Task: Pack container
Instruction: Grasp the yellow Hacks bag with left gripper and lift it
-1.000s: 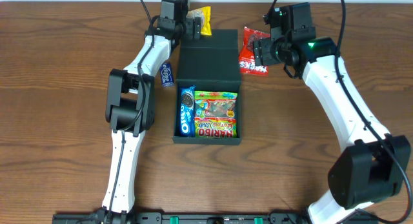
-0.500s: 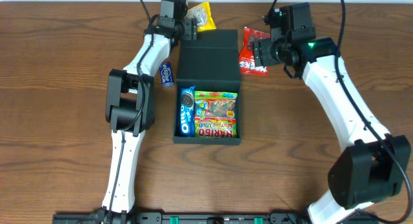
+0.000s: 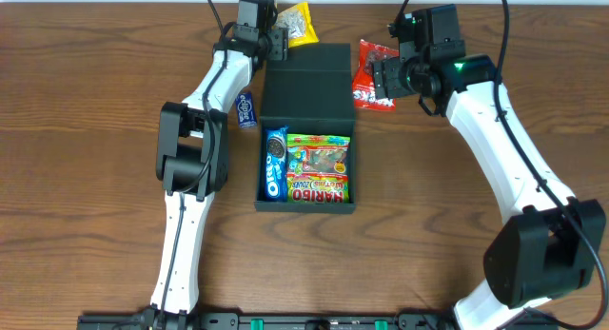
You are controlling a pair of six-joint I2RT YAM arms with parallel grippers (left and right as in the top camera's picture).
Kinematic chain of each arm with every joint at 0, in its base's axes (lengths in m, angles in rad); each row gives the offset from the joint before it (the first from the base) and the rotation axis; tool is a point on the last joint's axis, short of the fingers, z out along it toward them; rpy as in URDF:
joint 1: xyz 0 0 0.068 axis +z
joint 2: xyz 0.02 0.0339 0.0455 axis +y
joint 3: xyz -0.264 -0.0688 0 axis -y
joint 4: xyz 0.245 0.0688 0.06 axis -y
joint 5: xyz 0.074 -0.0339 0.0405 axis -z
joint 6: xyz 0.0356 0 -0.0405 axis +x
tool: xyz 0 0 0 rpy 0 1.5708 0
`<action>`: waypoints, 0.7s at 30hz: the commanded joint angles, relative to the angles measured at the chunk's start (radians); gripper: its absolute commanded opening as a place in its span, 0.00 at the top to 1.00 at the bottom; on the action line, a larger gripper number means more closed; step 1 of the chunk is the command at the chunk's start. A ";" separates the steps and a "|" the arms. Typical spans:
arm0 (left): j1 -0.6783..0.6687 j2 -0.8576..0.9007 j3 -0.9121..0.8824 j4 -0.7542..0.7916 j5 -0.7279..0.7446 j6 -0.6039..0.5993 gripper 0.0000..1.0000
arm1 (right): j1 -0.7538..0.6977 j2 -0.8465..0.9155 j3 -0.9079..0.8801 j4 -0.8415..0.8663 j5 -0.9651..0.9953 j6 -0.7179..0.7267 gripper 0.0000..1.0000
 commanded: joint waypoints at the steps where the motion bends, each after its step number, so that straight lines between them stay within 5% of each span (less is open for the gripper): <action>1: 0.002 0.068 -0.017 -0.031 -0.022 -0.013 0.32 | -0.008 -0.010 0.004 -0.005 -0.004 0.013 0.15; 13: 0.002 0.080 -0.017 -0.098 -0.022 -0.027 0.72 | -0.008 -0.010 0.004 -0.006 -0.004 0.013 0.15; 16: 0.002 0.080 -0.017 -0.108 -0.022 -0.027 0.94 | -0.008 -0.010 0.004 -0.015 -0.004 0.013 0.14; 21: 0.008 0.074 -0.008 -0.170 -0.033 -0.027 0.94 | -0.008 -0.010 0.004 -0.026 -0.004 0.013 0.15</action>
